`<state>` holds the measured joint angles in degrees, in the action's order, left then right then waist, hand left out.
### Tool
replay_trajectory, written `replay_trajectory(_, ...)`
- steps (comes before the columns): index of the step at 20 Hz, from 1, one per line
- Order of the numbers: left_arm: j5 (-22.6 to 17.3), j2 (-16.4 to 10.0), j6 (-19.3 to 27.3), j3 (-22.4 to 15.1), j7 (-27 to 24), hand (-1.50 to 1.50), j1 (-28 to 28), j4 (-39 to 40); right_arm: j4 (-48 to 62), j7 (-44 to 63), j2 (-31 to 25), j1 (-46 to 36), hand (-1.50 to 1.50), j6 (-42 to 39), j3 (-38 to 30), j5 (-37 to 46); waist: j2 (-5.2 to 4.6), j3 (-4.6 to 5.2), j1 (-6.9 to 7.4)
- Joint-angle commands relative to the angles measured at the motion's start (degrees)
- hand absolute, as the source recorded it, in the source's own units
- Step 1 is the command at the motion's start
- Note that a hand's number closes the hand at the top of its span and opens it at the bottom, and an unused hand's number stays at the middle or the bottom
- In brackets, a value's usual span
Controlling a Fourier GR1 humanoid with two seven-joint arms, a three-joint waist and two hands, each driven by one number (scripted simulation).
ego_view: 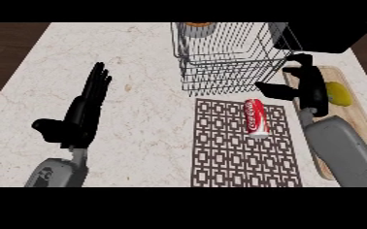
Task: Pick the can from the placemat and place it in the basket
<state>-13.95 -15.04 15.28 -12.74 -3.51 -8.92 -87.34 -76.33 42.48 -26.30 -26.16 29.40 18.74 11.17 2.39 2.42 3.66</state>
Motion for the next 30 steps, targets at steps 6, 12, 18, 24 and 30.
replay_trajectory(6, 0.28, 0.3, 0.09, -0.45, 0.27, 0.0, -0.31, -0.45, 11.35, 27.07, -10.41, -8.93, -1.5, -20.97, 7.95, 8.04, -2.92, -0.95, 2.97)
replay_trajectory(12, 0.73, 0.89, -0.36, -1.85, 0.22, 0.0, -0.52, -1.01, 14.4, 35.03, -9.6, -16.02, -1.5, -37.54, 7.89, -0.87, -3.41, -1.44, 4.91)
replay_trajectory(18, 0.77, 2.25, 0.58, -2.29, 1.44, 0.0, -1.56, -0.87, 18.92, 42.15, -7.49, -24.01, -1.5, -45.26, 6.17, -9.53, -3.14, -1.76, 4.02)
replay_trajectory(24, 1.08, 1.03, 0.07, -2.04, 1.33, 0.0, -0.35, -2.04, 30.33, 42.79, -4.62, -30.26, -1.5, -48.5, 9.66, -11.41, -3.13, -1.88, 3.89)
replay_trajectory(30, 1.37, 0.41, 1.11, -0.56, 1.9, 0.0, -0.41, -1.93, 39.8, 42.8, -1.53, -35.49, -1.5, -52.07, 12.93, -13.2, -2.74, -1.96, 1.78)
